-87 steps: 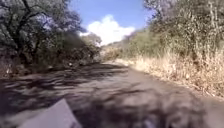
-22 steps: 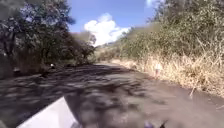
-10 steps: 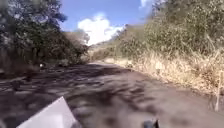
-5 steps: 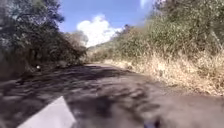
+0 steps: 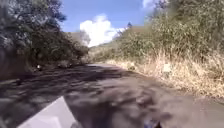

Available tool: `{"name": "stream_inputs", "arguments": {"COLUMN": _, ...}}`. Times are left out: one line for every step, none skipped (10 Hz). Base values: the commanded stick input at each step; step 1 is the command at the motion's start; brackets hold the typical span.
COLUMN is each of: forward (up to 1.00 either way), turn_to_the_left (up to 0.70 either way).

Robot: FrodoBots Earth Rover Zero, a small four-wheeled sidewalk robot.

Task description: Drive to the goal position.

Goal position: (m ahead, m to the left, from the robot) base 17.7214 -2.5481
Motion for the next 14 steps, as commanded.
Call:
{"name": "stream_inputs", "arguments": {"forward": 0.5, "turn_to_the_left": 0.0}}
{"name": "stream_inputs", "arguments": {"forward": 0.5, "turn_to_the_left": 0.0}}
{"name": "stream_inputs", "arguments": {"forward": 0.5, "turn_to_the_left": 0.0}}
{"name": "stream_inputs", "arguments": {"forward": 0.5, "turn_to_the_left": 0.0}}
{"name": "stream_inputs", "arguments": {"forward": 0.5, "turn_to_the_left": 0.0}}
{"name": "stream_inputs", "arguments": {"forward": 0.5, "turn_to_the_left": 0.0}}
{"name": "stream_inputs", "arguments": {"forward": 0.5, "turn_to_the_left": 0.0}}
{"name": "stream_inputs", "arguments": {"forward": 0.5, "turn_to_the_left": 0.0}}
{"name": "stream_inputs", "arguments": {"forward": 0.5, "turn_to_the_left": 0.0}}
{"name": "stream_inputs", "arguments": {"forward": 0.5, "turn_to_the_left": -0.23}}
{"name": "stream_inputs", "arguments": {"forward": 0.5, "turn_to_the_left": -0.5}}
{"name": "stream_inputs", "arguments": {"forward": 0.5, "turn_to_the_left": -0.44}}
{"name": "stream_inputs", "arguments": {"forward": 0.5, "turn_to_the_left": -0.05}}
{"name": "stream_inputs", "arguments": {"forward": 0.5, "turn_to_the_left": 0.0}}
